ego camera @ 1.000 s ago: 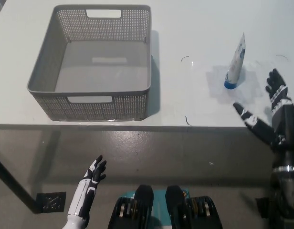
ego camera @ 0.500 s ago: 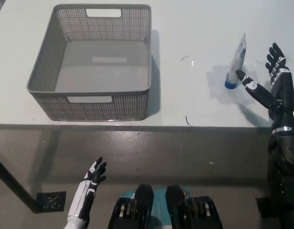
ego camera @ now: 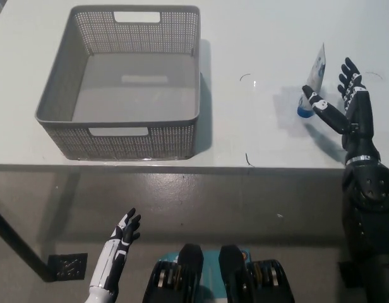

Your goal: Use the right hand to pick up a shampoo and place it into a container on the left side

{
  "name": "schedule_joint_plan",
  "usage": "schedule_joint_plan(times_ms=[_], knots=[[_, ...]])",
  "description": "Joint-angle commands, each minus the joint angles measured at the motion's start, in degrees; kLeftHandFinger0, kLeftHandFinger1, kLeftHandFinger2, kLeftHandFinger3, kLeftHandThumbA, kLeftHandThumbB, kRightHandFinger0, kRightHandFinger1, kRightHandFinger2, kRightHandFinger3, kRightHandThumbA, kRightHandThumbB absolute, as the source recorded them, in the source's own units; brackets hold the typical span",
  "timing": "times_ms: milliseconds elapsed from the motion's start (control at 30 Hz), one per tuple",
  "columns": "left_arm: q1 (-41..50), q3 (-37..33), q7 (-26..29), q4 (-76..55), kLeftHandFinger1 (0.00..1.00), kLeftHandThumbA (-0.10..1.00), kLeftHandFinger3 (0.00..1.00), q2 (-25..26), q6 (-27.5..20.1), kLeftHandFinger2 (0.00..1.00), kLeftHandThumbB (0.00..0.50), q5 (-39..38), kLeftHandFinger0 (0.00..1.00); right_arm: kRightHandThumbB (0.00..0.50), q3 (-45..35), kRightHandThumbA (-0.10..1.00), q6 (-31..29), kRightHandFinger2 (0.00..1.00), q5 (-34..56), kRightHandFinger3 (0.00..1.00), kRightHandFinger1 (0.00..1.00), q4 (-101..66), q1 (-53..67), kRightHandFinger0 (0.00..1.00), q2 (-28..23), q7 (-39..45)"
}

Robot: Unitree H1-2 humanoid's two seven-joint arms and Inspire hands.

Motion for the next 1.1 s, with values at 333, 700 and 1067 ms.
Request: schedule_joint_plan(times_ms=[333,700,1067], knots=[[0.3,0.0,-0.8,0.3,1.00,0.96,1.00,0.2,-3.2,1.00,0.068,-1.3,1.00,0.294,1.1,0.84,-5.8,1.00,-0.4,1.00,1.00,14.8,-10.3,1.00,-1.4,-3.2],[0.2,0.0,-0.9,0.5,1.00,0.96,1.00,0.3,-3.6,1.00,0.070,-1.3,1.00,0.300,1.6,0.84,-8.2,1.00,0.7,1.00,1.00,26.0,-16.0,1.00,-2.1,-2.8],[-0.2,0.2,-1.0,0.3,1.00,0.97,1.00,0.3,-3.4,1.00,0.071,-1.6,1.00,0.301,0.9,0.85,-7.8,1.00,1.9,1.00,1.00,34.3,-20.9,1.00,-3.3,-3.0]])
